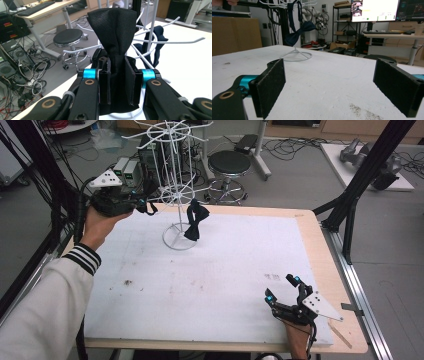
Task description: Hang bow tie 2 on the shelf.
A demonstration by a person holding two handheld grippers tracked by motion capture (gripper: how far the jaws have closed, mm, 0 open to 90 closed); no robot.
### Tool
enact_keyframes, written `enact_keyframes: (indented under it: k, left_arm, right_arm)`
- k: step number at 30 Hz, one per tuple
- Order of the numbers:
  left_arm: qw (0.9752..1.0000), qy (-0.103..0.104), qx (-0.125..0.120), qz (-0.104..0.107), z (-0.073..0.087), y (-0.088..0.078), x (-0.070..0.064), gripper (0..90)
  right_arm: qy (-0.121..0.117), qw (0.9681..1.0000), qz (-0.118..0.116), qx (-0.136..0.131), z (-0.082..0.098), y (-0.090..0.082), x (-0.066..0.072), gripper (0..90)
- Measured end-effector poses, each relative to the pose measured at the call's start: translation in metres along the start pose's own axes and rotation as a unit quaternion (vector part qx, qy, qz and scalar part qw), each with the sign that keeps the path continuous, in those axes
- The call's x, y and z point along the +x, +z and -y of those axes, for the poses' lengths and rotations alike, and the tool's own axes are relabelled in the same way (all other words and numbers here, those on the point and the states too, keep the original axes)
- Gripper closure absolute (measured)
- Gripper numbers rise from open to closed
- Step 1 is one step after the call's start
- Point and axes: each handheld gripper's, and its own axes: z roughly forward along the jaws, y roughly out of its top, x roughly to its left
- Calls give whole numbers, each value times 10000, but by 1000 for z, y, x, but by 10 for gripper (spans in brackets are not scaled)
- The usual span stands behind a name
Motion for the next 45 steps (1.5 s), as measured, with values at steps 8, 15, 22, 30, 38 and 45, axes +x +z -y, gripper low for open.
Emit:
enact_keyframes:
  k: [8,15,22,30,38,45]
  left_arm:
    - [10000,-18,10,80,-2,7,-4,758]
    - [9999,2,69,124,-2,15,-8,758]
    - [9999,-5,98,126,-3,19,-10,755]
    - [9998,41,158,96,-4,18,-11,723]
    - [10000,7,41,48,-5,14,-11,665]
    - [9998,32,-184,10,-5,2,-13,491]
  right_arm:
    - [1,10000,-3,-2,0,0,0,102]
    - [3,10000,-8,-1,0,0,0,102]
    - [8,10000,-8,4,0,0,0,102]
    - [0,10000,-3,-1,0,0,0,102]
    - [-6,10000,0,-3,0,0,0,102]
    - [-40,10000,-26,28,0,0,0,102]
